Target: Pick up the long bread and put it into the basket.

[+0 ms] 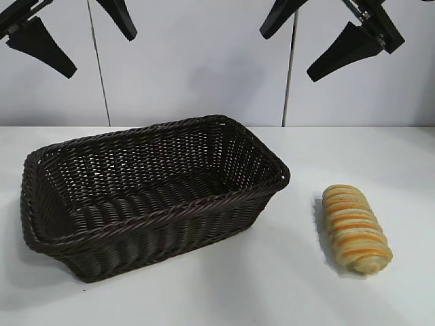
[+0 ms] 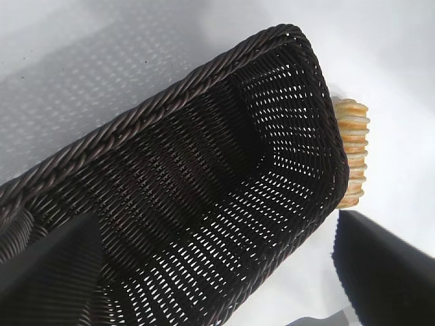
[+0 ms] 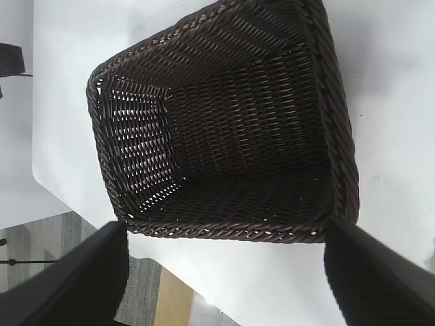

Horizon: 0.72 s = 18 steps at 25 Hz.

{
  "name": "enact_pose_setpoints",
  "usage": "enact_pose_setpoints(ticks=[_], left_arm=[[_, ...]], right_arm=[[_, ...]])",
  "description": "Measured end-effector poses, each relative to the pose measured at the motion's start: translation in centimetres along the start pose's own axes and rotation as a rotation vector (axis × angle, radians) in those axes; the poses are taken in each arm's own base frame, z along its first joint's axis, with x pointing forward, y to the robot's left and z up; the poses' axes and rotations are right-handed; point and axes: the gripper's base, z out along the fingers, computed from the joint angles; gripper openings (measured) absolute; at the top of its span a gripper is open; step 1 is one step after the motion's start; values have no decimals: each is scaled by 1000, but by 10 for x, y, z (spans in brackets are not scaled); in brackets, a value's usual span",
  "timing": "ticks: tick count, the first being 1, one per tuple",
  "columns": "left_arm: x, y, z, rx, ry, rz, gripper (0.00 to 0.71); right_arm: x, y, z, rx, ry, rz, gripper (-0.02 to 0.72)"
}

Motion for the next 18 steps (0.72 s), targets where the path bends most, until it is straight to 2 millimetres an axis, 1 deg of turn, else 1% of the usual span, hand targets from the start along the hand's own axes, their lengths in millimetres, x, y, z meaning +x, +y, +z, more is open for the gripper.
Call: enact_pose_setpoints(ticks=[15, 18], left_arm=[[-3, 0, 0, 1, -29, 0, 663], [-1, 3, -2, -4, -10, -30, 663]], right_arm=[[0, 0, 0, 0, 0, 0, 545], [0, 0, 0, 0, 0, 0, 545]])
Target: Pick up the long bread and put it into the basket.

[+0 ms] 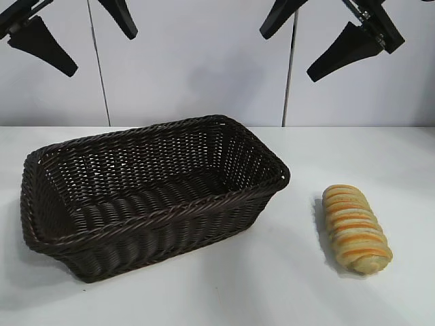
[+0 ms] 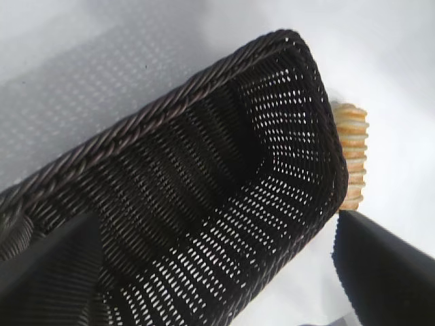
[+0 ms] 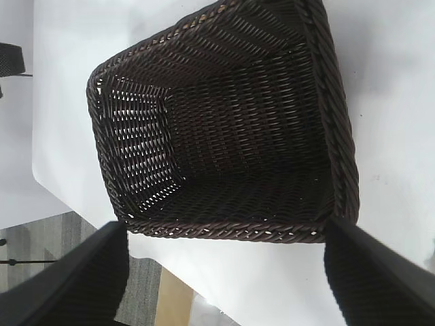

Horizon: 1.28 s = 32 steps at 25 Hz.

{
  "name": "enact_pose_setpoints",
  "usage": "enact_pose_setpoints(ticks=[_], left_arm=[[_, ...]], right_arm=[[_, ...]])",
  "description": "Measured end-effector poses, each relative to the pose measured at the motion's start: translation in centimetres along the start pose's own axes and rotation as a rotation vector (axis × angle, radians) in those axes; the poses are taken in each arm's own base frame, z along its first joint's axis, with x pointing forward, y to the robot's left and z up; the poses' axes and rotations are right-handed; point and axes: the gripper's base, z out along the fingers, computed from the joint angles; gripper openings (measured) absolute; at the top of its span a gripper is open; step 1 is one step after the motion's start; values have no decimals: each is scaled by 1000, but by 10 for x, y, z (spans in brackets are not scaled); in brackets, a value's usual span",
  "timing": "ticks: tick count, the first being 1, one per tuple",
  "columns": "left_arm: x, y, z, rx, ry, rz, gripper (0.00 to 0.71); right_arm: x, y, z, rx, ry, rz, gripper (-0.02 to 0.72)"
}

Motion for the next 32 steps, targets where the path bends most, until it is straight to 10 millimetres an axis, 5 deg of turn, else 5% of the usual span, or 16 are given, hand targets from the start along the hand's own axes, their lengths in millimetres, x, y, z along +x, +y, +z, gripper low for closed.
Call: enact_pose_setpoints(ticks=[4, 11, 14, 23, 32], left_arm=[[0, 6, -18, -48, -42, 7, 663], [24, -7, -94, -240, -234, 22, 663], [37, -2, -103, -305, -246, -7, 663], [78, 52, -32, -426, 19, -133, 662], [114, 86, 35, -358, 91, -236, 662]], right_arm=[[0, 0, 0, 0, 1, 0, 545], [0, 0, 0, 0, 1, 0, 545], [0, 0, 0, 0, 1, 0, 545], [0, 0, 0, 0, 1, 0, 545], [0, 0, 0, 0, 1, 0, 545]])
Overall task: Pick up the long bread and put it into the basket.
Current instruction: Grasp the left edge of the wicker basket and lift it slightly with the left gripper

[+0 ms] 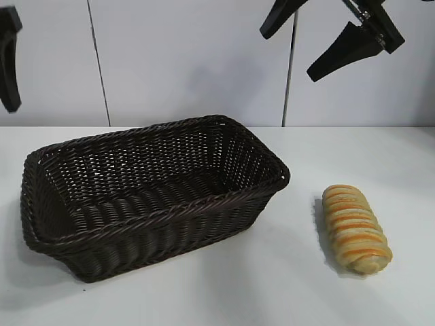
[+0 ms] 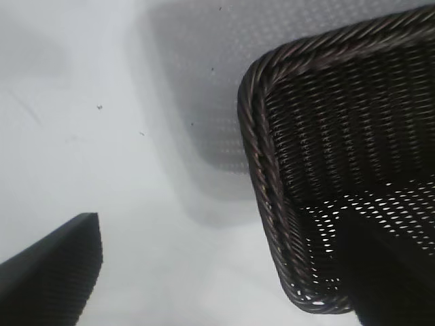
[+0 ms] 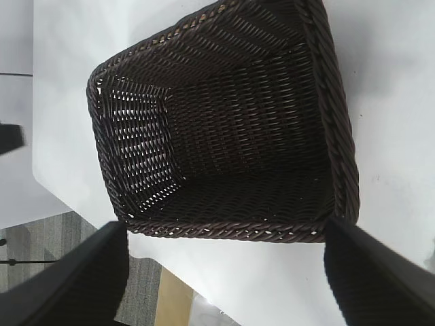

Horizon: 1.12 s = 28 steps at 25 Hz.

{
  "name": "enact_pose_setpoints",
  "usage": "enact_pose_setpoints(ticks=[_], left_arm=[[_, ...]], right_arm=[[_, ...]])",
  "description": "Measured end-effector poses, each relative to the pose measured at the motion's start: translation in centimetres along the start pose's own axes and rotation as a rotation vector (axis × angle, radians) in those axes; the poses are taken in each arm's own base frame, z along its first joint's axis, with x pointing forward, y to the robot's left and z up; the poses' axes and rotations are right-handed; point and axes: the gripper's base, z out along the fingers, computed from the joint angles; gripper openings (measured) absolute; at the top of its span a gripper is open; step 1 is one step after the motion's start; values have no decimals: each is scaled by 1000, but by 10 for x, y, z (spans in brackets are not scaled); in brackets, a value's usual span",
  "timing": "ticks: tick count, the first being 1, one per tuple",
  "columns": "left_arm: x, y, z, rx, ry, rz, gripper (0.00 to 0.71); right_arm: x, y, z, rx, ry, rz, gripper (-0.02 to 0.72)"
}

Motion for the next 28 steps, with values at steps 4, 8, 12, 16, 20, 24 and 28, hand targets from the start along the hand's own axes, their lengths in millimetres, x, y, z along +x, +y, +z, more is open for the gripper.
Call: enact_pose_setpoints(ticks=[4, 8, 12, 16, 20, 24, 28], left_arm=[[0, -9, 5, 61, -42, -6, 660], [-2, -14, 6, 90, -83, -9, 647], [-7, -15, 11, 97, -106, -19, 615], [-12, -12, 41, 73, -27, -47, 608], [-15, -12, 70, 89, 30, -61, 605], [-17, -13, 78, 106, 39, -67, 604], [-18, -13, 78, 108, 20, -67, 468]], right_arm=[[0, 0, 0, 0, 0, 0, 545], [0, 0, 0, 0, 0, 0, 545], [0, 0, 0, 0, 0, 0, 545], [0, 0, 0, 0, 0, 0, 545], [0, 0, 0, 0, 0, 0, 545], [0, 0, 0, 0, 0, 0, 545], [0, 0, 0, 0, 0, 0, 545]])
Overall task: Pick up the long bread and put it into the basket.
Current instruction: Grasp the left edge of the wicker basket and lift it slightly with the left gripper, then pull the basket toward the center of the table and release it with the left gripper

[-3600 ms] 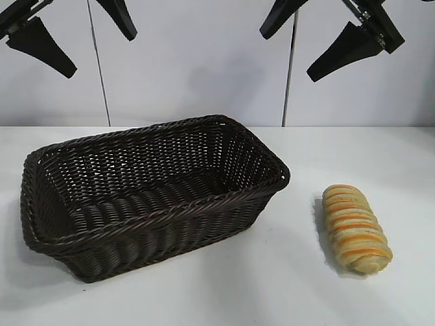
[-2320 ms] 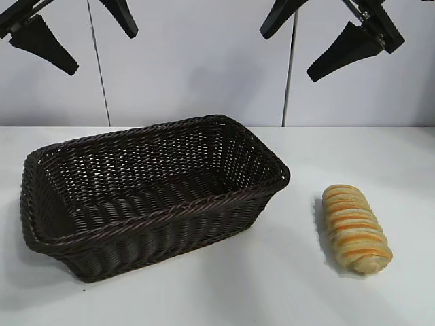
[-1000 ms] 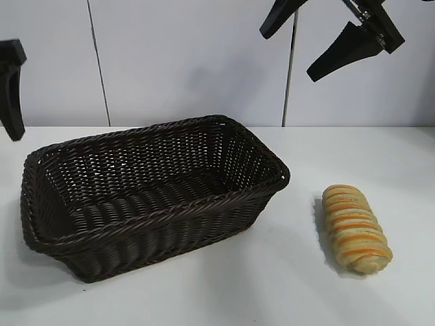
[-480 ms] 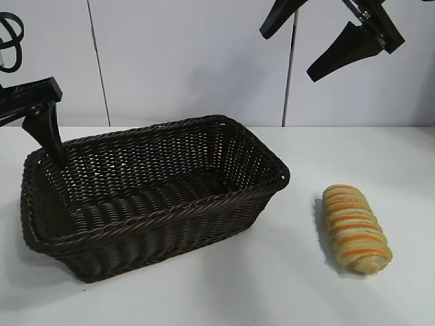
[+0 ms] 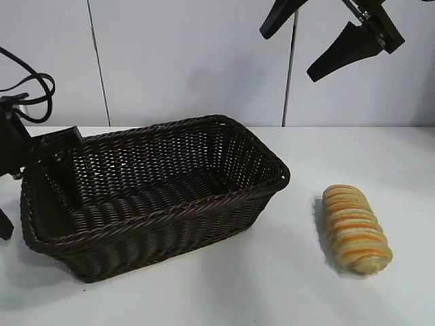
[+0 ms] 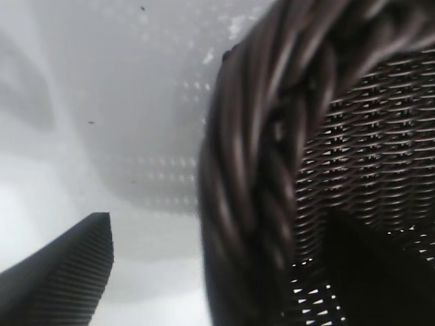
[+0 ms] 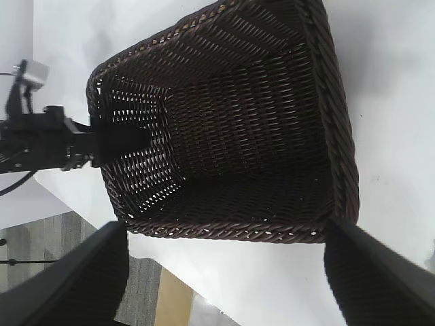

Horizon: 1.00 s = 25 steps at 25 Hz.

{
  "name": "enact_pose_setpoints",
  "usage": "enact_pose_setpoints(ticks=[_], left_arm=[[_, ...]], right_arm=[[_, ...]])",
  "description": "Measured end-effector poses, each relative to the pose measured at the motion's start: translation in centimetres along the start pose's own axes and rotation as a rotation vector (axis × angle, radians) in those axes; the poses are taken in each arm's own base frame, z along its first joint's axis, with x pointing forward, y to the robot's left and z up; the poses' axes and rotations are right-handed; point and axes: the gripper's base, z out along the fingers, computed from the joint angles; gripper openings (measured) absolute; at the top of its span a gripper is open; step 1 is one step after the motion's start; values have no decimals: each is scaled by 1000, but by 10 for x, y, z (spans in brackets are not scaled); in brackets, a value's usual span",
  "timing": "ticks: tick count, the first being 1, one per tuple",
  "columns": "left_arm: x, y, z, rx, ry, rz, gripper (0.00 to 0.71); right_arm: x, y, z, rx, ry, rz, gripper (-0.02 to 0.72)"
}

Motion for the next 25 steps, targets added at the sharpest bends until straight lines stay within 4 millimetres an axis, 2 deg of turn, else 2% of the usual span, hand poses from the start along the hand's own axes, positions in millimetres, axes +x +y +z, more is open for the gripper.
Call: enact_pose_setpoints(ticks=[2, 3, 4, 10, 15, 20, 25], left_arm=[[-1, 0, 0, 1, -8, 1, 225], [-1, 0, 0, 5, -10, -2, 141], [-1, -1, 0, 14, -11, -20, 104], [-5, -6, -9, 15, 35, 11, 99], [-23, -16, -42, 26, 103, 115, 99], [-44, -29, -82, 64, 89, 221, 99], [-56, -24, -99, 75, 49, 258, 99]], right_arm=[[0, 0, 0, 0, 0, 0, 545], [0, 0, 0, 0, 0, 0, 545], [0, 0, 0, 0, 0, 0, 545], [0, 0, 0, 0, 0, 0, 545], [0, 0, 0, 0, 0, 0, 545], [0, 0, 0, 0, 0, 0, 545], [0, 0, 0, 0, 0, 0, 545]])
